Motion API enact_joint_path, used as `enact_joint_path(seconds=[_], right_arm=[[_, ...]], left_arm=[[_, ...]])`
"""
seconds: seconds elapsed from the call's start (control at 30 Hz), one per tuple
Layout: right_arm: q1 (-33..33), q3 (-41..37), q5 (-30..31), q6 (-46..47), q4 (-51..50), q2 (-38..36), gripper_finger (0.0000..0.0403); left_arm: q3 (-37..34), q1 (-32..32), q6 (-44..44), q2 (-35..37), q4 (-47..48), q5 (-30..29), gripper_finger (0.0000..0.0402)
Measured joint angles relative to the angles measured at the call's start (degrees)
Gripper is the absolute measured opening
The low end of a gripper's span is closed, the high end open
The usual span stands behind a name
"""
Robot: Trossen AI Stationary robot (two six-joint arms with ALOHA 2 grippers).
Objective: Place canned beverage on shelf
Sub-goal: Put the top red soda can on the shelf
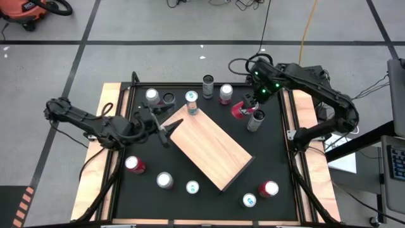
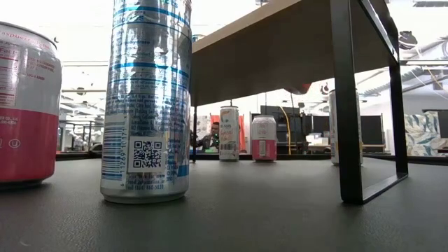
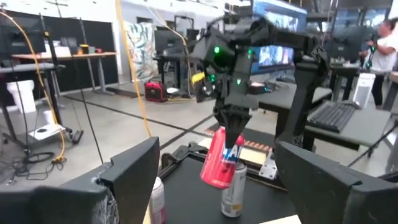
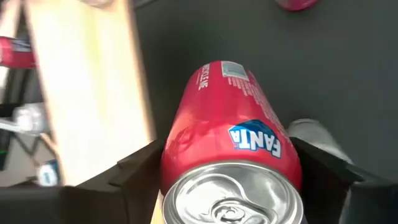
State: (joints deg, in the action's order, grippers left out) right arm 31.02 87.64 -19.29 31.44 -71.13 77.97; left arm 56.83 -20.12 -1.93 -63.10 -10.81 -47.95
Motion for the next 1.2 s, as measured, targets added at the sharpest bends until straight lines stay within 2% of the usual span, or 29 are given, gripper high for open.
enact_joint_path(seconds=[0.2,0.3,0.53,0.8,0.93,1.07,1.2], right_arm=[[-4.65,0.0,-2.04,5.25,1.61,-2.35,0.0274],[-6.9,0.0,-2.17,7.88,3.37,-3.46,0.0274],[-12.0,0.0,-3.02,15.1,11.22,-4.53,0.0274],[-18.3,0.02,-3.66,21.0,19.0,-4.45,0.0274],[-20.18,0.02,-3.43,22.88,20.46,-4.43,0.0274],[-21.55,0.02,-3.34,23.4,20.33,-4.45,0.0274],[-22.47,0.02,-3.02,23.7,20.35,-4.43,0.0274]], left_arm=[[4.45,1.92,1.87,-6.06,1.96,3.05,0.0318],[5.99,2.66,3.12,-8.87,2.54,7.05,0.0318],[10.09,2.93,3.97,-15.21,3.1,13.76,0.0318],[12.36,3.52,9.83,-19.52,7.58,19.55,0.0318],[12.36,3.65,11.1,-20.13,7.56,20.4,0.0318],[12.36,3.61,10.99,-20.12,7.41,17.91,0.0318],[12.36,4.01,10.67,-20.12,7.41,19.09,0.0318]])
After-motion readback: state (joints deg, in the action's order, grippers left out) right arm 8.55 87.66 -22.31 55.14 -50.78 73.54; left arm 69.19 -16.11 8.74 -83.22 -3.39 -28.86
